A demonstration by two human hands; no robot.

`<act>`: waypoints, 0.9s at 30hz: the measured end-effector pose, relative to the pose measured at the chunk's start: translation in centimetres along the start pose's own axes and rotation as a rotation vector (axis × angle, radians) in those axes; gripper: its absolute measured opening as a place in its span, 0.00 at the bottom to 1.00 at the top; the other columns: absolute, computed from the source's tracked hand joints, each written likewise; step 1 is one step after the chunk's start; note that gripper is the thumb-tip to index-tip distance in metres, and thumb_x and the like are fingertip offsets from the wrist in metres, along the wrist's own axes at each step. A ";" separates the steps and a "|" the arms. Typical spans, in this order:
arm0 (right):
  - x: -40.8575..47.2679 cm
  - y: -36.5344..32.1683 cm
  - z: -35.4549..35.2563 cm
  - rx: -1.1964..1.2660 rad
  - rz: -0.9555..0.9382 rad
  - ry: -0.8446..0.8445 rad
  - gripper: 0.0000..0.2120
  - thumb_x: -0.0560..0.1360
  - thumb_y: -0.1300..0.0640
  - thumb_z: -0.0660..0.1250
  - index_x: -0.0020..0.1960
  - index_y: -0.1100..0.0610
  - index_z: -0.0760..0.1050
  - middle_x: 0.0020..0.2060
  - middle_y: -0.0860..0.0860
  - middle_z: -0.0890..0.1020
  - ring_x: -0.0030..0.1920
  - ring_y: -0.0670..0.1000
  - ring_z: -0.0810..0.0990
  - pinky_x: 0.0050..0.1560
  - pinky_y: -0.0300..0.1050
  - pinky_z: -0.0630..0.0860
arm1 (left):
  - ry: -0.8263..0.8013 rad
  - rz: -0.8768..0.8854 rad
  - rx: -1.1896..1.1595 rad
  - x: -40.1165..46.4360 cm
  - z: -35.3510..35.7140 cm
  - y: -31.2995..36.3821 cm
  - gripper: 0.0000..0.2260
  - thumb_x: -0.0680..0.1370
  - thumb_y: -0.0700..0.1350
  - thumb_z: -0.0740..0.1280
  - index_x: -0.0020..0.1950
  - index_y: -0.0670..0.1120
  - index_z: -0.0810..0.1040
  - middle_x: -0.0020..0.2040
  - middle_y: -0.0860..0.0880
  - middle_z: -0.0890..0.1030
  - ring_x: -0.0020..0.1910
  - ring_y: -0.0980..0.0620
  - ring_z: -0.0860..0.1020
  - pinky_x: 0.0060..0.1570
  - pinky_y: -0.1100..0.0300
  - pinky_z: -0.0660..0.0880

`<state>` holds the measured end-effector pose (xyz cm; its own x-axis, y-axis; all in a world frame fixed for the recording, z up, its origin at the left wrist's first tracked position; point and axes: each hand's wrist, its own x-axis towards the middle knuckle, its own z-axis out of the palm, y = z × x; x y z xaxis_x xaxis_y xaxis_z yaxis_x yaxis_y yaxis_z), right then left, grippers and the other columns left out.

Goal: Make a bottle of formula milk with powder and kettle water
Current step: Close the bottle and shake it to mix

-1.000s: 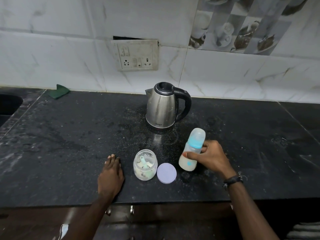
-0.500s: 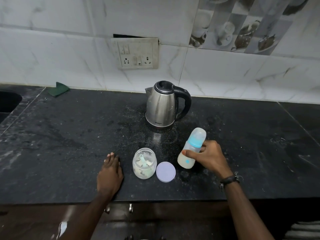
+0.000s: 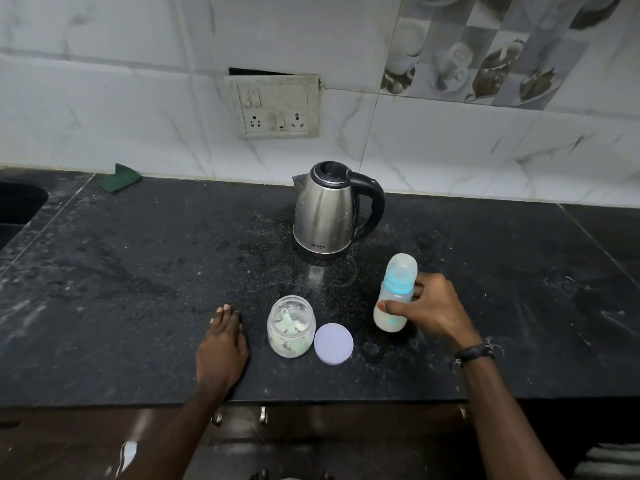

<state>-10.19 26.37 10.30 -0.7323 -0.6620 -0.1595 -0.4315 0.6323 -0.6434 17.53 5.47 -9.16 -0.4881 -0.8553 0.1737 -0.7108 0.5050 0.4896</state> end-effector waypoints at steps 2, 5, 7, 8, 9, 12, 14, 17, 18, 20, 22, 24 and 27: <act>-0.1 -0.2 -0.2 0.026 0.020 -0.012 0.17 0.58 0.47 0.82 0.44 0.51 0.83 0.40 0.47 0.87 0.40 0.44 0.85 0.46 0.48 0.83 | 0.003 -0.001 0.001 0.0 0.0 0.0 0.15 0.79 0.38 0.66 0.65 0.37 0.78 0.70 0.39 0.75 0.71 0.40 0.72 0.65 0.43 0.74; 0.1 -0.4 -0.3 -0.056 0.020 0.054 0.23 0.56 0.42 0.81 0.47 0.51 0.83 0.41 0.46 0.85 0.42 0.47 0.84 0.46 0.50 0.82 | -0.007 -0.013 0.000 0.0 -0.1 0.0 0.15 0.80 0.39 0.65 0.66 0.38 0.78 0.71 0.40 0.74 0.72 0.41 0.71 0.65 0.43 0.74; 0.2 -0.3 -0.3 0.020 0.010 -0.020 0.20 0.59 0.50 0.83 0.48 0.52 0.83 0.43 0.47 0.87 0.43 0.44 0.85 0.48 0.48 0.82 | -0.007 -0.008 -0.001 0.0 -0.1 0.0 0.15 0.80 0.38 0.65 0.66 0.38 0.78 0.71 0.39 0.75 0.72 0.41 0.72 0.65 0.44 0.74; 0.2 -0.3 -0.3 0.023 0.022 -0.049 0.18 0.60 0.50 0.83 0.47 0.52 0.84 0.42 0.47 0.87 0.42 0.44 0.85 0.48 0.47 0.82 | -0.004 -0.005 -0.001 0.0 -0.1 0.0 0.15 0.79 0.38 0.66 0.66 0.38 0.78 0.70 0.39 0.75 0.71 0.41 0.72 0.65 0.44 0.74; 0.2 -0.2 -0.2 -0.009 0.031 -0.036 0.19 0.58 0.47 0.82 0.45 0.52 0.84 0.41 0.47 0.87 0.41 0.45 0.85 0.46 0.48 0.82 | -0.003 -0.005 0.000 0.0 -0.1 0.0 0.15 0.79 0.38 0.66 0.66 0.37 0.78 0.70 0.39 0.75 0.71 0.41 0.72 0.65 0.44 0.74; 0.3 0.0 -0.3 -0.104 0.030 0.042 0.23 0.56 0.42 0.81 0.47 0.50 0.82 0.41 0.46 0.85 0.42 0.48 0.84 0.45 0.51 0.81 | -0.004 -0.009 -0.006 0.0 -0.2 0.1 0.15 0.79 0.38 0.66 0.65 0.37 0.78 0.70 0.39 0.75 0.71 0.41 0.72 0.64 0.44 0.75; 0.3 -0.1 -0.4 -0.030 0.041 0.014 0.19 0.58 0.48 0.82 0.46 0.49 0.82 0.41 0.46 0.86 0.42 0.44 0.84 0.48 0.50 0.82 | -0.003 -0.004 -0.013 0.0 -0.1 0.0 0.14 0.79 0.37 0.66 0.65 0.37 0.79 0.70 0.39 0.75 0.71 0.40 0.72 0.63 0.43 0.75; 0.4 0.1 -0.5 -0.116 0.052 0.063 0.22 0.57 0.41 0.80 0.46 0.51 0.82 0.40 0.47 0.85 0.41 0.48 0.84 0.44 0.50 0.81 | -0.003 -0.005 -0.010 0.0 -0.2 0.1 0.15 0.79 0.38 0.66 0.65 0.38 0.78 0.70 0.39 0.75 0.71 0.41 0.72 0.64 0.43 0.75; 0.3 0.1 -0.6 -0.136 0.051 0.087 0.23 0.57 0.41 0.80 0.47 0.51 0.82 0.40 0.47 0.85 0.41 0.49 0.83 0.44 0.50 0.81 | -0.005 -0.006 -0.011 0.0 -0.2 0.1 0.15 0.79 0.38 0.66 0.65 0.38 0.78 0.70 0.39 0.75 0.71 0.41 0.72 0.64 0.43 0.75; 0.2 0.1 -0.7 -0.065 0.037 0.028 0.19 0.59 0.47 0.82 0.46 0.50 0.82 0.41 0.46 0.86 0.41 0.45 0.84 0.44 0.47 0.81 | -0.005 -0.008 -0.014 0.0 -0.2 0.1 0.15 0.79 0.37 0.66 0.65 0.38 0.78 0.70 0.39 0.75 0.71 0.40 0.72 0.64 0.43 0.75; 0.2 0.0 -0.8 -0.100 0.052 0.020 0.17 0.60 0.47 0.82 0.44 0.51 0.82 0.40 0.47 0.85 0.39 0.44 0.83 0.42 0.46 0.80 | -0.002 -0.010 -0.016 -0.1 -0.2 0.1 0.15 0.79 0.37 0.66 0.65 0.38 0.79 0.70 0.39 0.75 0.71 0.41 0.72 0.63 0.43 0.75; 0.4 0.0 -1.0 -0.217 0.059 0.045 0.20 0.58 0.42 0.80 0.44 0.52 0.81 0.39 0.48 0.84 0.40 0.50 0.82 0.41 0.48 0.79 | 0.002 -0.011 -0.015 -0.1 -0.2 0.1 0.15 0.79 0.37 0.66 0.65 0.38 0.79 0.70 0.39 0.75 0.71 0.41 0.72 0.63 0.43 0.75; 0.4 0.0 -0.8 -0.120 0.033 -0.042 0.18 0.59 0.47 0.81 0.46 0.52 0.83 0.40 0.48 0.86 0.41 0.48 0.84 0.44 0.48 0.81 | -0.010 -0.018 -0.013 -0.1 -0.1 0.0 0.15 0.79 0.38 0.66 0.66 0.39 0.78 0.71 0.40 0.75 0.72 0.41 0.71 0.64 0.44 0.75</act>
<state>-10.86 26.42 10.80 -0.7255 -0.6546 -0.2125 -0.4692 0.6963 -0.5432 17.63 5.53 -9.11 -0.4805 -0.8630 0.1561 -0.7129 0.4880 0.5036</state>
